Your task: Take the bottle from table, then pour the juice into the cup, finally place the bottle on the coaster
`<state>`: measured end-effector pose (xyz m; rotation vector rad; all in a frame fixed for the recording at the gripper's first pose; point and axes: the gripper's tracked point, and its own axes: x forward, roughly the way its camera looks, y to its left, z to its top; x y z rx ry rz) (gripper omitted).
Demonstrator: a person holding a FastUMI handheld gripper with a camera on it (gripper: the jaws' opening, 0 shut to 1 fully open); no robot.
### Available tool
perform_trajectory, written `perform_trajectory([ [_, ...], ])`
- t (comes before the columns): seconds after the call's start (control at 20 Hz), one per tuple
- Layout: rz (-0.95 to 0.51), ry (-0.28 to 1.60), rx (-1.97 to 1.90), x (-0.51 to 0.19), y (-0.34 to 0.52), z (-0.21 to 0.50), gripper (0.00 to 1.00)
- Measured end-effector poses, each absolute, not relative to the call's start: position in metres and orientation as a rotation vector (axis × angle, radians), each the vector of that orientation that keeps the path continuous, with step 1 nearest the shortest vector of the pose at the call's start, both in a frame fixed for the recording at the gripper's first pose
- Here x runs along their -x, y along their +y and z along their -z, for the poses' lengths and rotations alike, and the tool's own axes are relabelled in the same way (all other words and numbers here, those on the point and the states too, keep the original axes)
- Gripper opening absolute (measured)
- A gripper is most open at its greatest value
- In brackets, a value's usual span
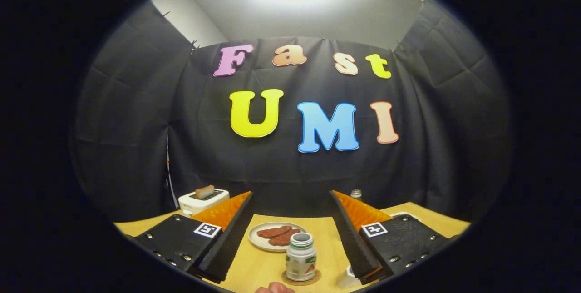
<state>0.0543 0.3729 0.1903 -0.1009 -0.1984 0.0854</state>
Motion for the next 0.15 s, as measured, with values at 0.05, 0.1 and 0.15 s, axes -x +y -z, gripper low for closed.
perform_trajectory([
  [0.05,-0.103,-0.223,0.135,-0.048,0.367,-0.192,0.96],
  [0.1,-0.142,-0.262,0.16,-0.04,0.363,-0.193,0.96],
  [0.15,-0.177,-0.296,0.178,-0.033,0.357,-0.191,0.96],
])
